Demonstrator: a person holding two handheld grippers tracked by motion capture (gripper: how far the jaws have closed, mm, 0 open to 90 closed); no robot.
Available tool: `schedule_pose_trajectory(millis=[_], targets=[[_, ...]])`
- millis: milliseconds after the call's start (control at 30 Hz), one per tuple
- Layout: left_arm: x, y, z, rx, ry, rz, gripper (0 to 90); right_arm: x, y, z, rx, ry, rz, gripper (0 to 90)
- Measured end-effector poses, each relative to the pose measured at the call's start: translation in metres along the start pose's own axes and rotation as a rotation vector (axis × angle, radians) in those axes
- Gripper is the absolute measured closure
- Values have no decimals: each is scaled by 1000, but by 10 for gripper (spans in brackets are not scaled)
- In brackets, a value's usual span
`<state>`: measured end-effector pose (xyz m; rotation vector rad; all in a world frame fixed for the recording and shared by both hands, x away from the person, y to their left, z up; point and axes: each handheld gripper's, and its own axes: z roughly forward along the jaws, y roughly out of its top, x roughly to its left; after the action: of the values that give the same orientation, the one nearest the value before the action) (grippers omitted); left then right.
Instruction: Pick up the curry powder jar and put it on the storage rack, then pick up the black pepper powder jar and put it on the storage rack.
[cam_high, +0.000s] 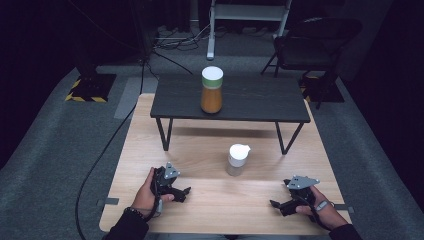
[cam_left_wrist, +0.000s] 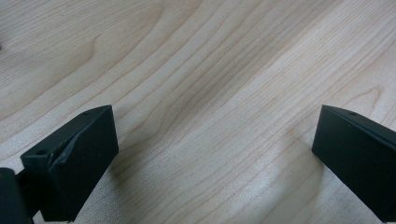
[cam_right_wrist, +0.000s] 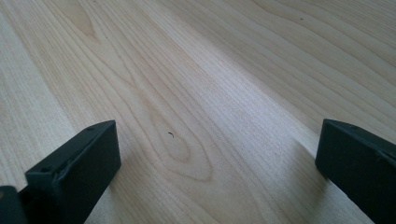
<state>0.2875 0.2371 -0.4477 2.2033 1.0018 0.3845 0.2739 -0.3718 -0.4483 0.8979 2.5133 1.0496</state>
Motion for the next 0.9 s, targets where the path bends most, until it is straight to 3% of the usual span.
schedule_pose_trajectory(millis=[900], targets=[[1, 0, 1, -2, -6, 7, 4, 0, 0, 0, -1, -2, 2, 0]])
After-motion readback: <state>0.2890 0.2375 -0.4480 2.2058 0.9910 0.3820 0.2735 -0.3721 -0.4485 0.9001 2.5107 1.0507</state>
